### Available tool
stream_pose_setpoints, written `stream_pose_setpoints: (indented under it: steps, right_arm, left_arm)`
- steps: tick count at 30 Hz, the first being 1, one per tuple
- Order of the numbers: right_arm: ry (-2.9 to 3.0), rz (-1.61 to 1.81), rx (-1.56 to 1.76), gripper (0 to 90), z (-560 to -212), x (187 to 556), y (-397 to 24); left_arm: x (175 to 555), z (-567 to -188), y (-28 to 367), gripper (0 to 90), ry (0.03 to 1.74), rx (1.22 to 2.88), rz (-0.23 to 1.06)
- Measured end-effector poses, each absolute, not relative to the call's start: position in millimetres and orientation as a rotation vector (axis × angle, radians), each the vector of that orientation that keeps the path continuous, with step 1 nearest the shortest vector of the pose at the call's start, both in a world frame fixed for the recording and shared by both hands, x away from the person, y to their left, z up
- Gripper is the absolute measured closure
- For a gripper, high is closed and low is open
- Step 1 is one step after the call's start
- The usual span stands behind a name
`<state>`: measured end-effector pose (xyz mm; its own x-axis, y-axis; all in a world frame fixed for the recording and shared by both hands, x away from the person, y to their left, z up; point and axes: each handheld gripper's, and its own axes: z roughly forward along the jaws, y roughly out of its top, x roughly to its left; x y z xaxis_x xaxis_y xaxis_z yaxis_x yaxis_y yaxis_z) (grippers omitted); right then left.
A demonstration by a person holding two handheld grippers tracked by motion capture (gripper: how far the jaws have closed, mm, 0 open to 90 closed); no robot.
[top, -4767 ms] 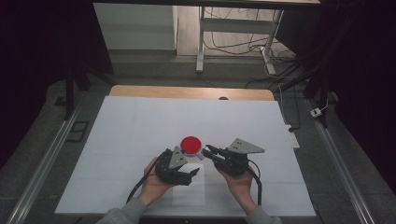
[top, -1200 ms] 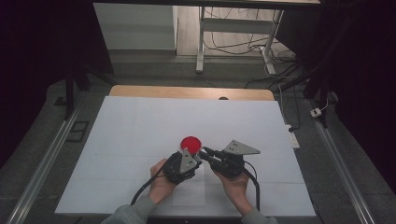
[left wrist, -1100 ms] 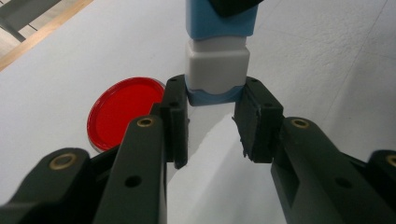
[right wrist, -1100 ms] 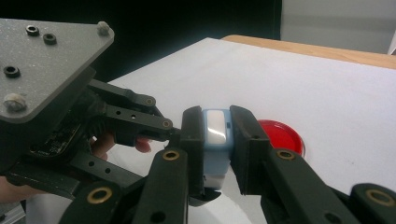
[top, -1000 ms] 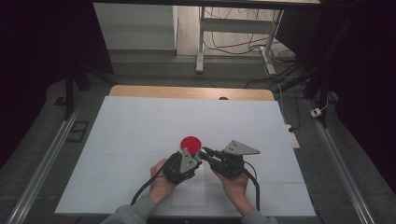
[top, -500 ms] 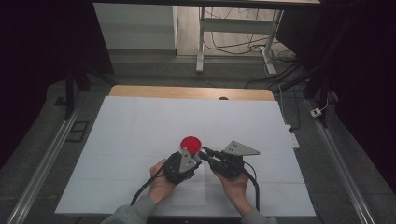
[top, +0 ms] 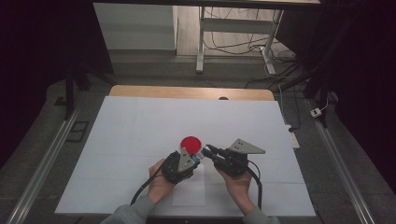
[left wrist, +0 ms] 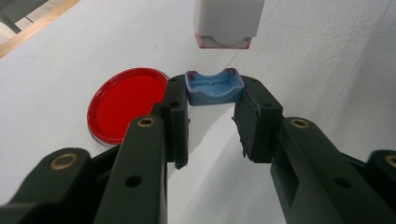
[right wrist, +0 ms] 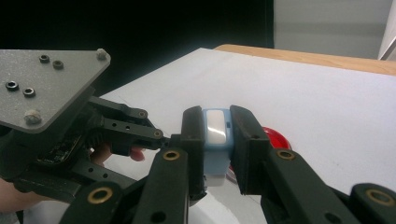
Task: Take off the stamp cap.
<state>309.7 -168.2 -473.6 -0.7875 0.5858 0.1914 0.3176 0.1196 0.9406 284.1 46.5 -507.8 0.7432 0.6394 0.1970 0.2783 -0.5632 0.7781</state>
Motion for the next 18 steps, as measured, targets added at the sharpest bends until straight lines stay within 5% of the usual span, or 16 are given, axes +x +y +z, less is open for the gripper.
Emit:
stream_pose_setpoints:
  steps: [18]
  right_arm:
    - [2.165,1.727,0.896,75.8,-473.2,310.6,-170.5]
  left_arm:
    - [285.5,-504.6,58.4,66.0,0.705,2.152,0.583]
